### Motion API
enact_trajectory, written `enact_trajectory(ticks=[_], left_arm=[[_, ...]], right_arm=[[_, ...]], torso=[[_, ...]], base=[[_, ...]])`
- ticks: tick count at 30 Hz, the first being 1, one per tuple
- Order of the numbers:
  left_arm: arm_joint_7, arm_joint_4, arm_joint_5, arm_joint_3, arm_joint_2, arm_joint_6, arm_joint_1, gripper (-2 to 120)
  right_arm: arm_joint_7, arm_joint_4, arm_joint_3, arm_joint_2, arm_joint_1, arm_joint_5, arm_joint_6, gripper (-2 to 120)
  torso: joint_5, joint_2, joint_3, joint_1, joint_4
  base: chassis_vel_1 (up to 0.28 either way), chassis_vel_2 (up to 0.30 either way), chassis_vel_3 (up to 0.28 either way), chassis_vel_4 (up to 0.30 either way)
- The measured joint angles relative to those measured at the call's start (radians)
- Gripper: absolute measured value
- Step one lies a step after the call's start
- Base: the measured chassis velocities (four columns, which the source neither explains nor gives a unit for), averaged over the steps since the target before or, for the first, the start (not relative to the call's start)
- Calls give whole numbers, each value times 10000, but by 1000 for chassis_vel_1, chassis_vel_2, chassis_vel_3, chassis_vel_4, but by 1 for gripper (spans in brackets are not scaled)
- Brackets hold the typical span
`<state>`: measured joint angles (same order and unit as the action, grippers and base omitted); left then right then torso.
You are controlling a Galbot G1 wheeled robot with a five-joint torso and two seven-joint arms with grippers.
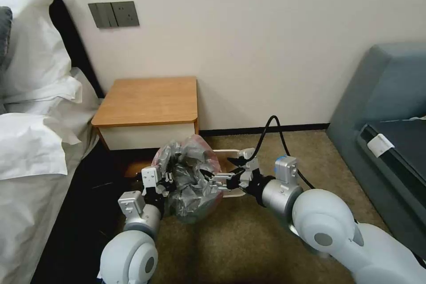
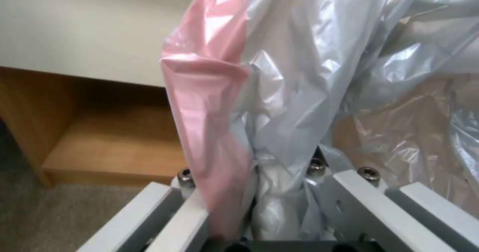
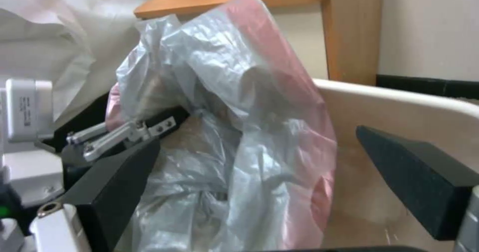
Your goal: Pick up the garbage bag from the table and place it over the trash can.
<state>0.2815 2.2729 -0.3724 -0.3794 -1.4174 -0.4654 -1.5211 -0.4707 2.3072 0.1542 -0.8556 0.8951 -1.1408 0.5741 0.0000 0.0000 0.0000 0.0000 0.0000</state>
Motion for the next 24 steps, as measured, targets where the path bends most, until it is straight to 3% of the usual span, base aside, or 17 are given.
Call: enact_trajectory(ticks=[7,20,24], left_arm=[[0,31,12,2,-14,31,-13,5],[8,37,13,-11,-14,81,15,5],[13,37,13,-30,-12,102,13,5]], right_arm=[[-537,-684,666,-501,-723,71,133,100],[-799,-1327,1010,-896,-1073,144,175,100],[-800,-1397,1037,-990,-1097,154,201,86]], torso=[[0,0,0,0,1],[0,0,0,0,0],[0,0,1,0,0]], base=[[0,0,0,0],[0,0,0,0],[0,0,0,0]])
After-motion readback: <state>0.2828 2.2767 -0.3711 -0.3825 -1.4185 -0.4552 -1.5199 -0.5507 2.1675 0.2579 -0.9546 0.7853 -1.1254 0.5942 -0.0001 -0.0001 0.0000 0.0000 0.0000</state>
